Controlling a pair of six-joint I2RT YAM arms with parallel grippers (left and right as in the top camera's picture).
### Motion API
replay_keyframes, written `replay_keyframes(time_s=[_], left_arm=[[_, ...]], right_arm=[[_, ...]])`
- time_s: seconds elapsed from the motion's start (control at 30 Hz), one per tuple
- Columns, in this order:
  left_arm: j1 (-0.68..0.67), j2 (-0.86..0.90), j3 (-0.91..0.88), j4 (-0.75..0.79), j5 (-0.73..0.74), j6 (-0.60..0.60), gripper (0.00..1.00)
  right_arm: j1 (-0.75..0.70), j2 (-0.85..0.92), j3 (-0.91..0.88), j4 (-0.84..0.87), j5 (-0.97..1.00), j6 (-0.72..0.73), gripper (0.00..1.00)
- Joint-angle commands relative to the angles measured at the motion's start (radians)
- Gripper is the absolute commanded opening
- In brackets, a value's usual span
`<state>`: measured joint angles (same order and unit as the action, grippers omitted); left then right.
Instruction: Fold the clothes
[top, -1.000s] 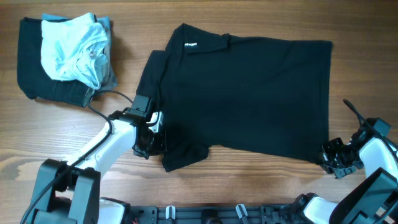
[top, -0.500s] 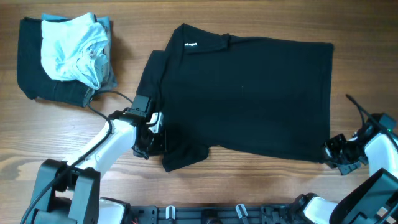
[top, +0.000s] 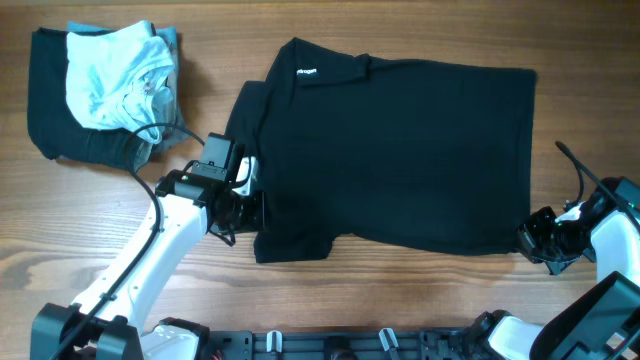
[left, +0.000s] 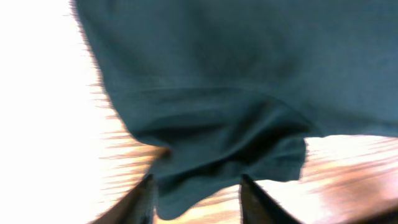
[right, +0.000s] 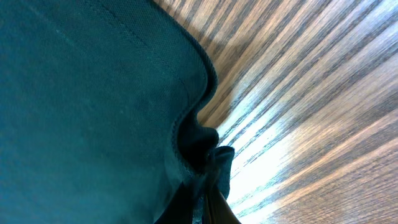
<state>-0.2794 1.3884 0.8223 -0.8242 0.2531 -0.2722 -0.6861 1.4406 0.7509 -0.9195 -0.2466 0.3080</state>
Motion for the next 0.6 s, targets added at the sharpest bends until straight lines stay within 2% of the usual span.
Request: replay_keyframes(time_s=[0.0, 0.13, 0.2, 0.33, 0.5, 0.57], left_arm=[[0.005, 0.026, 0.000, -0.004, -0.065, 0.002, 0.52], [0.002, 0.076, -0.020, -0.011, 0.015, 0.003, 0.59], [-0.001, 0.095, -0.035, -0.016, 0.055, 0.003, 0.59], [-0.024, 0.105, -0.085, -0.024, 0.107, 0.003, 0.56], [-0.050, 0.104, -0.099, -0.030, 0.140, 0.002, 0.44], [-0.053, 0.104, -0.099, -0.029, 0.140, -0.002, 0.45]], right_arm=[[0.001, -0.012, 0.021, 0.000, -0.021, -0.020, 0.04], [0.001, -0.012, 0.021, 0.001, -0.020, -0.021, 0.04], [0.001, -0.012, 0.021, 0.002, -0.020, -0.020, 0.04], [0.001, -0.012, 0.021, 0.004, -0.020, -0.020, 0.04], [0.001, -0.012, 0.021, 0.009, -0.021, -0.020, 0.04], [0.001, -0.012, 0.021, 0.009, -0.021, -0.020, 0.04]])
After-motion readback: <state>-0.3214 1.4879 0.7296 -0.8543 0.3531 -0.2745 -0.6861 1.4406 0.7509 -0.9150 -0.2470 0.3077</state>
